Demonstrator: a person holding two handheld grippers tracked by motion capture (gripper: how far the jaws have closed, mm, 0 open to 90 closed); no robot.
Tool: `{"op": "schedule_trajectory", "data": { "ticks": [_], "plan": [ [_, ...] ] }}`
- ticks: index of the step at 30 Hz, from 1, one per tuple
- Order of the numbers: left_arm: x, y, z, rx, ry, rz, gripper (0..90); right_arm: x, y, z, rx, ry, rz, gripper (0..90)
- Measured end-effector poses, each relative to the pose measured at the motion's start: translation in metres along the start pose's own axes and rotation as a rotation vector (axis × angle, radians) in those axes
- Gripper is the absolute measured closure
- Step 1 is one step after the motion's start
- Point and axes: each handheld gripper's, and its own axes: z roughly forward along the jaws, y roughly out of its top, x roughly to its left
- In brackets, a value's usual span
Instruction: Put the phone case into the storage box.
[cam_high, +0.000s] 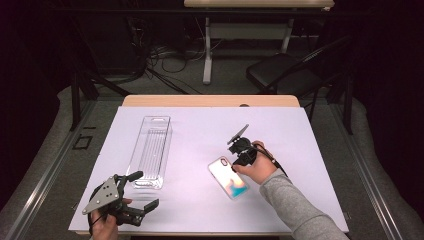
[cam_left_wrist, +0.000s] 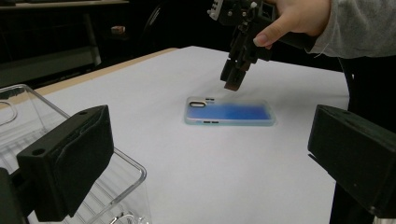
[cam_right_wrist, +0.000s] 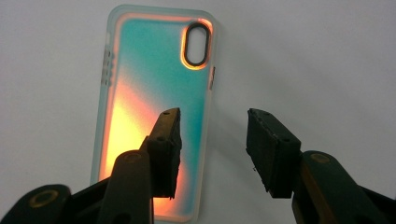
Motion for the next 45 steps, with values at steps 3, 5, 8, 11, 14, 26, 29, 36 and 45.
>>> {"op": "schedule_trajectory", "data": {
  "ticks": [3,5,8,11,14,26,29,36,45],
  "plan": [
    [0.000,0.000,0.000,0.003,0.000,0.001,0.3,0.001,0.001,0.002,0.035,-0.006,0.006,54.5],
    [0.000,0.000,0.000,0.003,0.000,0.001,0.3,0.002,0.001,0.005,0.034,-0.018,0.008,50.5],
    [0.000,0.000,0.000,0.001,-0.001,-0.001,0.3,0.002,0.003,0.009,0.051,-0.033,0.011,50.0],
    [0.000,0.000,0.000,0.005,0.000,0.001,0.3,0.002,0.003,0.011,0.057,-0.036,0.012,50.1],
    [0.001,0.000,0.000,0.005,-0.001,0.001,0.2,0.002,0.004,0.013,0.069,-0.024,0.003,54.4],
    [0.000,0.000,0.000,0.010,-0.001,0.004,0.3,0.005,0.006,0.019,0.102,-0.022,-0.002,68.5],
    [0.000,0.000,0.000,0.012,-0.001,0.003,0.3,0.005,0.006,0.020,0.105,-0.020,0.003,70.5],
    [0.000,0.000,0.000,0.011,0.000,0.002,0.3,0.004,0.006,0.023,0.120,-0.001,0.035,74.5],
    [0.000,0.000,0.000,0.013,0.001,0.001,0.3,0.003,0.006,0.024,0.135,-0.008,0.037,78.6]
  ]
}}
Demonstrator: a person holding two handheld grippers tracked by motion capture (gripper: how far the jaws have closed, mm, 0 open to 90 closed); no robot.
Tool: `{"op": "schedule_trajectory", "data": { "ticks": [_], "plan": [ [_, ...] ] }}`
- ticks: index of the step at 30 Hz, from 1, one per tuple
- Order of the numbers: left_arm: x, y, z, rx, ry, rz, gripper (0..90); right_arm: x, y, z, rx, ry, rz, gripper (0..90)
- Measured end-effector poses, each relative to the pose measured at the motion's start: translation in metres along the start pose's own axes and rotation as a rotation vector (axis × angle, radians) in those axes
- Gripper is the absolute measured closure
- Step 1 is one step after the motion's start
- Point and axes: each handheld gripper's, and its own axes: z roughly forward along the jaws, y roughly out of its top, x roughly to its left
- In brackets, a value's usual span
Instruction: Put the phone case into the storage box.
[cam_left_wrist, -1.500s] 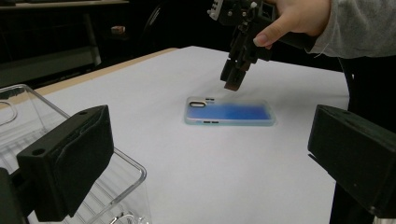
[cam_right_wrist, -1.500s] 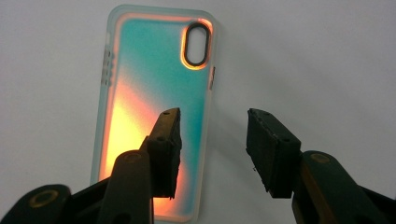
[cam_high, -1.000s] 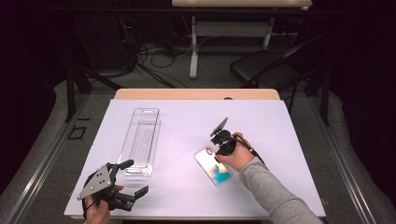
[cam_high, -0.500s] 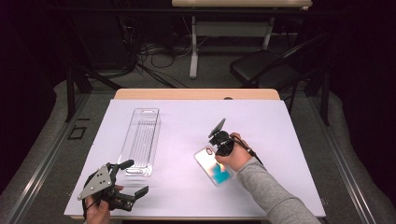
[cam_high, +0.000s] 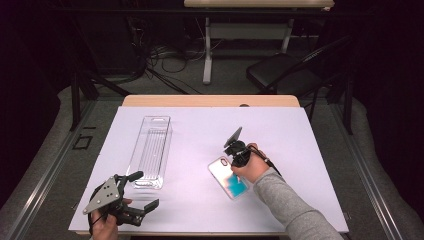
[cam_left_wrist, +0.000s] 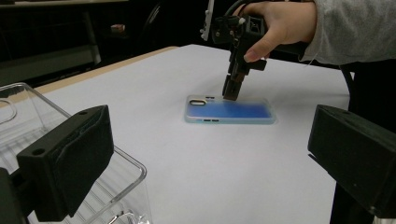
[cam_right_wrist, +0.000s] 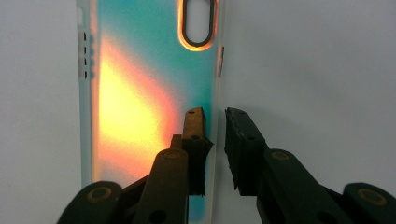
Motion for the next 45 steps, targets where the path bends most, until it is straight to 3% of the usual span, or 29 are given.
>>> {"op": "schedule_trajectory", "data": {
  "ticks": [2,3,4,6,11,13,14,15,16,18,21,24,45],
  "plan": [
    [0.000,0.000,0.000,0.000,0.000,0.000,0.3,-0.001,0.000,0.001,-0.007,0.005,0.004,79.3],
    [0.000,0.000,0.000,0.000,0.000,0.000,0.3,0.000,-0.001,0.004,-0.052,0.015,0.017,79.4],
    [0.000,0.000,0.000,0.000,0.000,0.000,0.3,-0.001,-0.001,0.004,-0.059,0.016,0.017,79.6],
    [0.000,0.000,0.000,0.000,-0.001,0.001,0.3,-0.001,0.000,0.001,-0.005,0.009,0.006,79.9],
    [0.000,0.000,0.000,0.000,-0.002,0.001,0.3,-0.002,0.000,0.002,0.002,0.007,0.005,81.2],
    [0.000,0.000,0.000,0.001,-0.001,0.002,0.2,-0.001,0.002,0.000,0.052,-0.005,-0.004,81.7],
    [0.000,0.000,0.000,0.001,-0.001,0.003,0.3,0.000,-0.003,0.011,-0.108,0.033,0.029,81.7],
    [0.000,0.000,0.000,0.002,-0.001,0.003,0.2,0.001,-0.004,0.016,-0.177,0.051,0.045,82.1],
    [0.000,0.000,0.000,0.002,-0.002,0.003,0.3,0.000,-0.003,0.013,-0.120,0.039,0.031,82.6],
    [0.000,0.000,0.000,0.001,-0.003,0.003,0.3,-0.002,0.002,-0.001,0.078,-0.002,-0.014,83.6],
    [0.000,0.000,0.000,0.000,-0.003,0.002,0.3,-0.002,0.002,0.000,0.070,0.000,-0.016,84.1],
    [0.000,0.000,0.000,-0.001,-0.002,0.002,0.3,-0.001,0.000,0.005,0.007,0.020,0.012,84.6],
    [0.000,0.000,0.000,0.000,-0.002,0.000,0.3,-0.001,0.001,0.004,0.013,0.015,0.025,87.3]
  ]
}}
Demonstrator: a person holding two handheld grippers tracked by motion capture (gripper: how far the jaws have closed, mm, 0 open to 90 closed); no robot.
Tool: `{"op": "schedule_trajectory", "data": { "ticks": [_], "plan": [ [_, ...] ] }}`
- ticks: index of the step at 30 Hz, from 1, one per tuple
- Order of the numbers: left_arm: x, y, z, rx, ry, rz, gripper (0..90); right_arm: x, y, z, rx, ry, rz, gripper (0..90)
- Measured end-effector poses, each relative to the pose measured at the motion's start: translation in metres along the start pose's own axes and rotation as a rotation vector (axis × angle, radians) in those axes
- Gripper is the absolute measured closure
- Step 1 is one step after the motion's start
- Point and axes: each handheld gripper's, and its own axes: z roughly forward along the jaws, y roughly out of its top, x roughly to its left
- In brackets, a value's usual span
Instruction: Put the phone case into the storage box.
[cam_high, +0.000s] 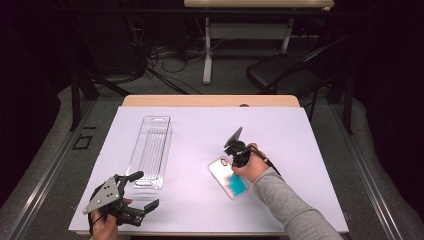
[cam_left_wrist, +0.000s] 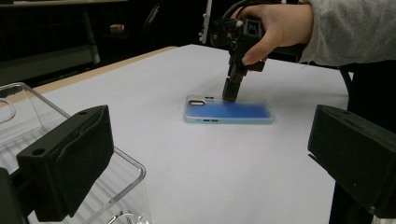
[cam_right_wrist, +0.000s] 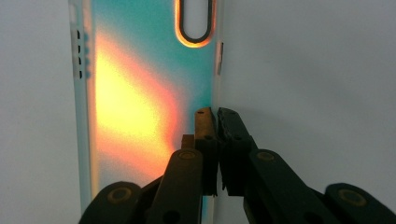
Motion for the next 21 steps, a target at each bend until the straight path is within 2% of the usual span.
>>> {"op": "schedule_trajectory", "data": {
  "ticks": [4,7,18,19,20,21],
  "plan": [
    [0.0000,-0.0001,0.0001,0.000,0.002,0.000,0.3,-0.0007,0.0001,-0.0002,0.000,-0.001,-0.007,87.4],
    [0.0000,-0.0001,0.0001,0.000,0.002,-0.001,0.3,-0.0012,0.0007,-0.0018,0.021,-0.005,-0.013,87.6],
    [0.0001,-0.0002,0.0002,0.000,0.001,-0.001,0.3,-0.0013,0.0006,-0.0016,0.017,-0.003,-0.004,87.8],
    [0.0001,-0.0002,0.0003,-0.001,0.001,-0.001,0.3,-0.0011,-0.0009,0.0021,-0.035,0.009,0.007,87.8],
    [0.0001,-0.0001,0.0001,0.001,0.001,0.000,0.3,-0.0015,-0.0001,-0.0001,-0.004,0.003,0.001,87.8],
    [0.0001,-0.0002,0.0002,0.000,0.001,0.000,0.3,-0.0009,-0.0002,0.0000,-0.003,0.006,0.013,87.8]
  ]
}}
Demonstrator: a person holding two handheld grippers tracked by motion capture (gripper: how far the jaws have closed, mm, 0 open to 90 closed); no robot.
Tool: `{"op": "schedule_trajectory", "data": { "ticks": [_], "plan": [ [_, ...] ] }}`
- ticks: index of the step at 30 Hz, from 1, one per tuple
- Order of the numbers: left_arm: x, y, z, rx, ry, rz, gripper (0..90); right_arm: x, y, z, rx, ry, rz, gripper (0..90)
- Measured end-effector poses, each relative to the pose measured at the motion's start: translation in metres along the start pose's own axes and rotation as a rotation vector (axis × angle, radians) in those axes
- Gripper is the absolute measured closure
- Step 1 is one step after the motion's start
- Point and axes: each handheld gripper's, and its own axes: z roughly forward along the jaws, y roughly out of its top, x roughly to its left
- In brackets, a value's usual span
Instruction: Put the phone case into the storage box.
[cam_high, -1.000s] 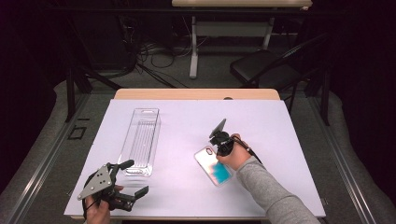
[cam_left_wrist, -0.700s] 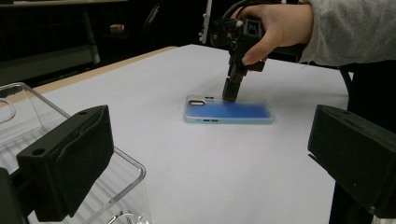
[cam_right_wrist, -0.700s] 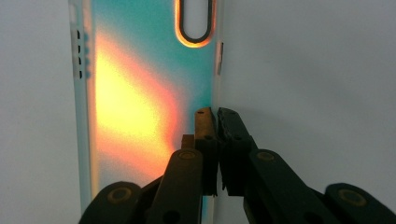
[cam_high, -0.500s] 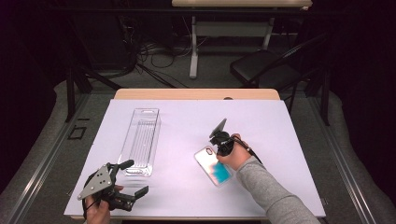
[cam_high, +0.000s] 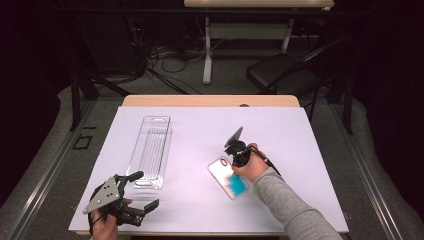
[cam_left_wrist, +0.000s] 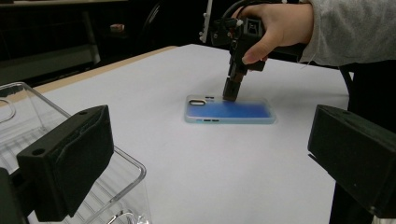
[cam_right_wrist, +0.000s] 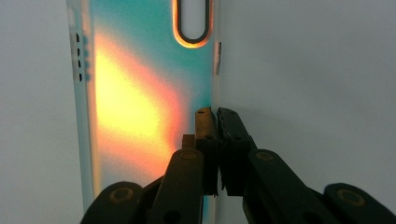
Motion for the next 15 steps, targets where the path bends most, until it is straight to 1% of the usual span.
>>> {"op": "schedule_trajectory", "data": {
  "ticks": [2,4,12,15],
  "plan": [
    [0.0000,0.0000,0.0001,0.000,0.000,0.000,0.3,-0.0011,0.0003,-0.0008,0.010,-0.003,-0.009,87.9],
    [0.0000,0.0000,0.0000,0.000,0.000,0.000,0.3,-0.0010,0.0008,-0.0018,0.024,-0.003,-0.004,87.9],
    [-0.0001,-0.0001,0.0001,0.000,0.000,-0.002,0.3,-0.0010,0.0007,-0.0015,0.022,0.004,0.009,87.9],
    [0.0000,-0.0001,0.0001,-0.001,0.001,-0.001,0.3,-0.0014,0.0008,-0.0021,0.028,0.001,0.004,87.9]
  ]
}}
